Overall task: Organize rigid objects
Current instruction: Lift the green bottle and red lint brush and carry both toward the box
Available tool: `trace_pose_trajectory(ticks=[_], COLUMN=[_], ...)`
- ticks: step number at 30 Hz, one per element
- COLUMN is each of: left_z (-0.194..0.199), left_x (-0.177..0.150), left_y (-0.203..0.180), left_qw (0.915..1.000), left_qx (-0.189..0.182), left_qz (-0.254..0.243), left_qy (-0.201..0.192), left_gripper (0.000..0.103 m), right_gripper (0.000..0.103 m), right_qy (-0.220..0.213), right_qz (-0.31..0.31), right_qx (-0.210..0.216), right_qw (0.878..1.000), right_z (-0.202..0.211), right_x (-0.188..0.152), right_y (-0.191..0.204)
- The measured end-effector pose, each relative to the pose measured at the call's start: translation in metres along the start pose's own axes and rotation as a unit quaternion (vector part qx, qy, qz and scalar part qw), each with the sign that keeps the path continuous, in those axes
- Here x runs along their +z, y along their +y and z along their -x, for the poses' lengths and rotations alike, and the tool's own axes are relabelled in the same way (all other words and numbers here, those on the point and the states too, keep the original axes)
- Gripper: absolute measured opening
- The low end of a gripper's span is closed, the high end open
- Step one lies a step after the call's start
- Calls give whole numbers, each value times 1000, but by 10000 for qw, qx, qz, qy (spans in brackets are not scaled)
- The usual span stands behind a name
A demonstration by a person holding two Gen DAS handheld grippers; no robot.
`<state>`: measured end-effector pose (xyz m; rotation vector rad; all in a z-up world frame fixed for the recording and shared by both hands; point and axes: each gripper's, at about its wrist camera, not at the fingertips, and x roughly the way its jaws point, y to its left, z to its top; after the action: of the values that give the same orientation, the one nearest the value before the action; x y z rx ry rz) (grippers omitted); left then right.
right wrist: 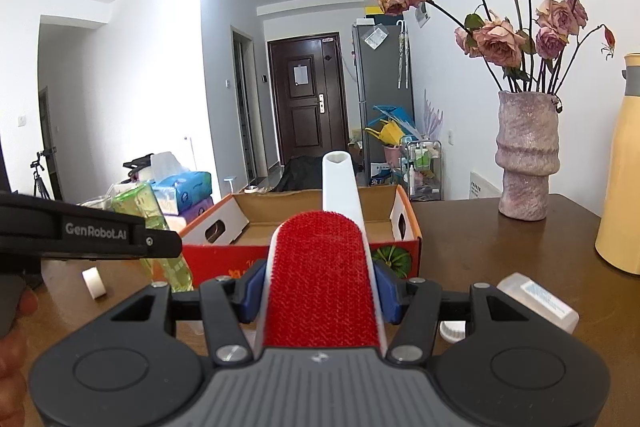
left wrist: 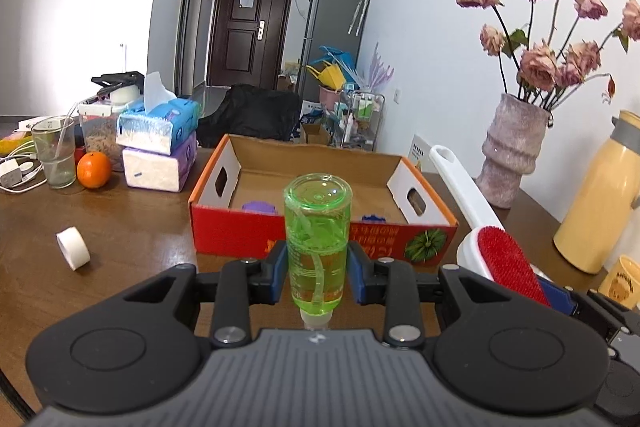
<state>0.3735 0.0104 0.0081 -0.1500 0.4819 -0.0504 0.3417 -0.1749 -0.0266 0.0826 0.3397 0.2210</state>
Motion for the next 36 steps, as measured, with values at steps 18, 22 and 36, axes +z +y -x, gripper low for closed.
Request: trace_pose_trajectory(ticks=[18,22,36], left_z=[-41,-52,-94], left_x=[35,42,61], left_y=[4,2,0], left_qw=[9993,9991,9988], left_qx=[201,217,252], left_qz=[304,307,378], left_qy=[-125,-171,-187], left_gripper=[32,32,32], right_gripper=[55,55,55], right_qy=[-46,45,41], right_qz=[-177,-199,-267], right_qx=[-40,-67,-139], right_qw=[9998,9998,9995], right_z=[-51,-64,-107], right_x=[34,38,51], right_y=[3,1,-4])
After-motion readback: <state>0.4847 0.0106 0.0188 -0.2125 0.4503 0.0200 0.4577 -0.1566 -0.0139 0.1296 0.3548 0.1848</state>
